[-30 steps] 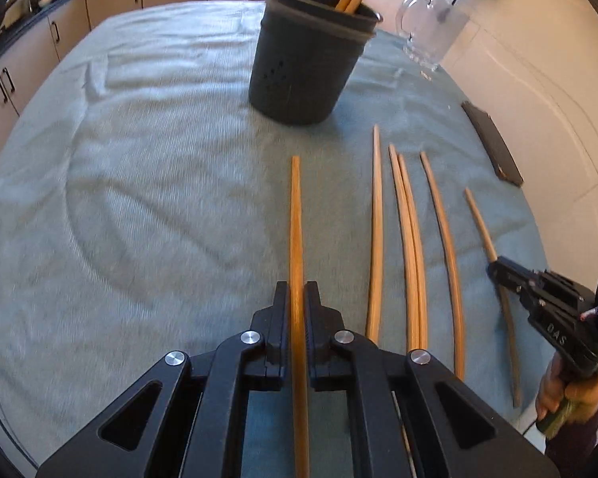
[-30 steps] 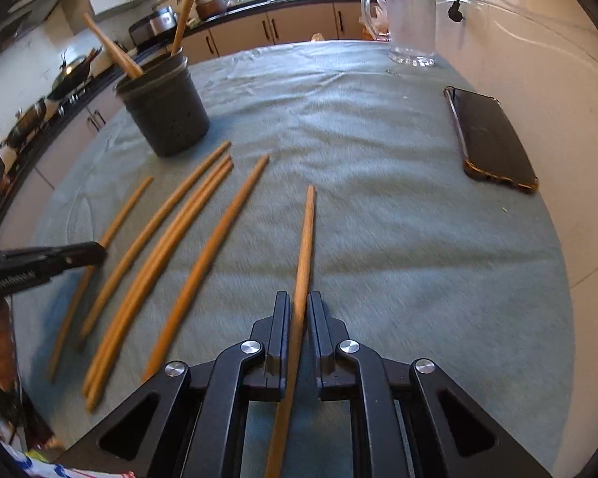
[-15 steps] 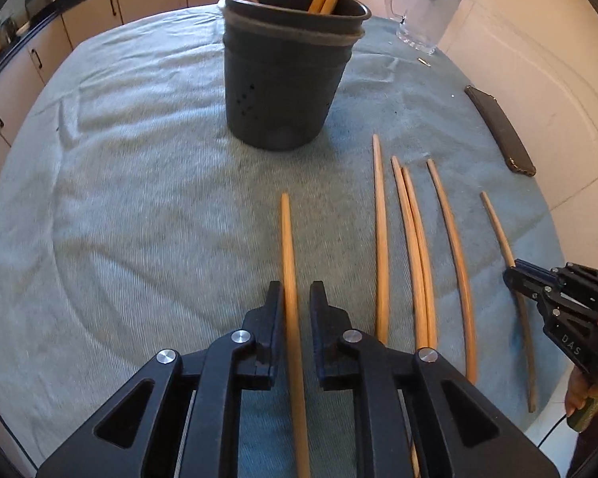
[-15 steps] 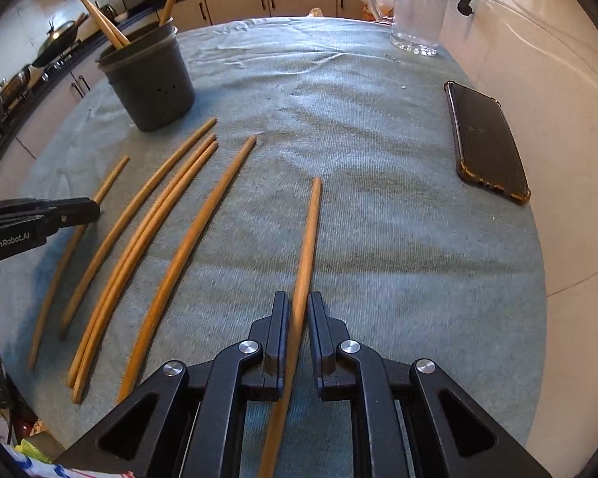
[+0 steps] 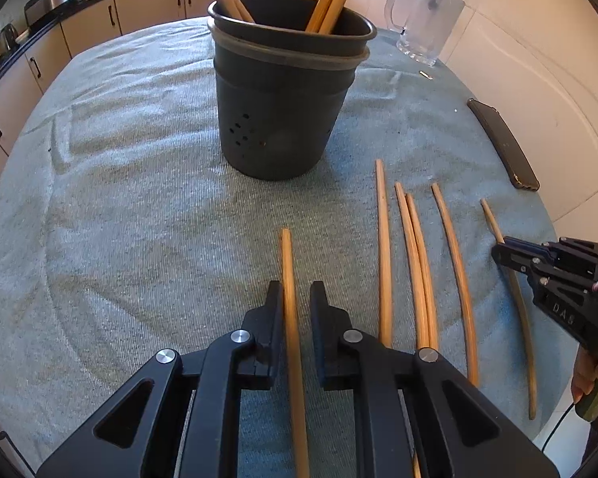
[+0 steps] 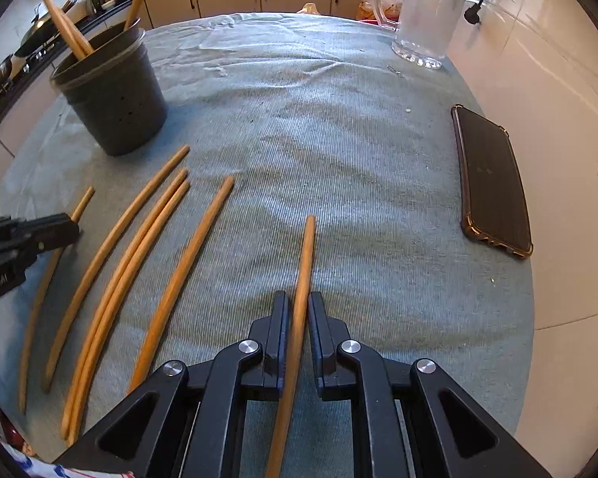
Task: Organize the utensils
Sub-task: 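Lift both held chopsticks upright toward the black cup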
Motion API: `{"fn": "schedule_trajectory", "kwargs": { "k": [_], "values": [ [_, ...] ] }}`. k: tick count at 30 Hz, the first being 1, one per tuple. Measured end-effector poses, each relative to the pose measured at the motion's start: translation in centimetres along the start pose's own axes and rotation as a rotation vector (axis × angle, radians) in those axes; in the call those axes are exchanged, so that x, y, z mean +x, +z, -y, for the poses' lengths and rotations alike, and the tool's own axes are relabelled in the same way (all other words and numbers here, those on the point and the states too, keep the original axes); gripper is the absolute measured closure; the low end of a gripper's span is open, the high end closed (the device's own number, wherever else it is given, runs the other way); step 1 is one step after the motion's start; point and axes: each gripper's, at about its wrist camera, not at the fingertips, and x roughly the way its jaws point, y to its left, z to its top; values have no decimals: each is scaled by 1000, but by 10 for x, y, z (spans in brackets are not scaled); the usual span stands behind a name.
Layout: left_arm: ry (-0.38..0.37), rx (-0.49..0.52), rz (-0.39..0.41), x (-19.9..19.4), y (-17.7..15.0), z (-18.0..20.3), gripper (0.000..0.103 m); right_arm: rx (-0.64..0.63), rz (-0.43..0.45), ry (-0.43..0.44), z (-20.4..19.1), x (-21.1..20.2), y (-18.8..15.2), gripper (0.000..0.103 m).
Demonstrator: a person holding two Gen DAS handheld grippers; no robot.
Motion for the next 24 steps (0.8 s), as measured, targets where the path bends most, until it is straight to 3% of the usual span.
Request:
{"fn": "schedule_trajectory", "kwargs": {
  "k": [1,5,11,17,24],
  "values": [
    [14,12,9,0,-1,1,98,9,7,4,1,0,0,95],
    [-8,-49,37,-4,-3,-4,97,33,62,10,2,-5,-7,96],
    [-31,-76,188,-63,-15,-9,97,87,215,62,8,-45,-19,96],
    [-41,-53,337,-122,-34,-3,97,96,380,78,6,-99,-37,96],
    [-24,17,466,-176,-68,16,97,91,497,89,-3,-140,-60,96]
  ]
}}
